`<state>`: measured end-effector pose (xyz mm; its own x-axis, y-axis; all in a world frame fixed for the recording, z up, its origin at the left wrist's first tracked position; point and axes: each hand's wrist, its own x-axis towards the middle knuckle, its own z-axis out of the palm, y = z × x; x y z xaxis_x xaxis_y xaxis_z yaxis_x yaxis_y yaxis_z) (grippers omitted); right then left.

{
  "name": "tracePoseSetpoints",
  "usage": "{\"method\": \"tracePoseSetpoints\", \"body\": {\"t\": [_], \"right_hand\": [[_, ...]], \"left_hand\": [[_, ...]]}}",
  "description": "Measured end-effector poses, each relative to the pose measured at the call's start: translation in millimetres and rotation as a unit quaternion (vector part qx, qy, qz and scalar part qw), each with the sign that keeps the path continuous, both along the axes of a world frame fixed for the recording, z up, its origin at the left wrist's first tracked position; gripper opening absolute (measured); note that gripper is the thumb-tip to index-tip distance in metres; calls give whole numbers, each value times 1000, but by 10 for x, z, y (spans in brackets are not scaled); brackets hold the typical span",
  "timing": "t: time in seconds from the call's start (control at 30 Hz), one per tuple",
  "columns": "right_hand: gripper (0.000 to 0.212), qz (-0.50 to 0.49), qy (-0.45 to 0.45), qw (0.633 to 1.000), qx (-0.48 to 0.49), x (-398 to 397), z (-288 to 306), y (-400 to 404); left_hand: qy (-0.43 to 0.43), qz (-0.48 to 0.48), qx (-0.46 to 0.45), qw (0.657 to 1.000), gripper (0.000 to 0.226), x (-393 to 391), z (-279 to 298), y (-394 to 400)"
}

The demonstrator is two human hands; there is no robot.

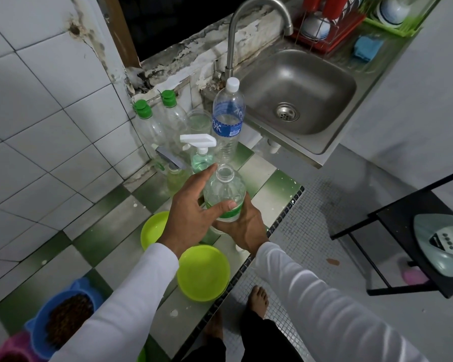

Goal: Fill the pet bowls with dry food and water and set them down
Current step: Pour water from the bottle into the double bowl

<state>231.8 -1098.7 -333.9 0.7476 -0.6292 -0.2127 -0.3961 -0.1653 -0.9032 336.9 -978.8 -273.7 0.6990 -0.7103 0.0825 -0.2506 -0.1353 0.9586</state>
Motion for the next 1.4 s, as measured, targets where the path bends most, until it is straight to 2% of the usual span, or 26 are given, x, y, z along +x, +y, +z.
{"method": "tracePoseSetpoints", "body": {"t": [0.33,0.63,0.8,0.97,1.13,1.2,1.4], "right_hand": [[78,-25,-27,998,-40,-191,263,96],[80,-25,-62,996,-60,-631,416,238],[77,-11,-64,995,-70,-927,394,247],[77,20,-50,995,-79,-1277,372,275],[88,69,-32,992,-99,-1680,348,302],[87,90,-22,990,-106,-1815,314,313],[79,126,17,985,-119,-2091,194,364]], "left_hand": [[-12,-6,-55,998,87,-138,305,87],[-30,-1,-73,997,84,-564,485,229],[13,19,-80,997,83,-914,537,270],[18,44,-78,996,87,-1310,520,370],[18,77,-66,995,82,-1730,414,472],[35,100,-65,992,85,-1864,330,516],[110,152,-81,979,72,-2160,96,628]]}}
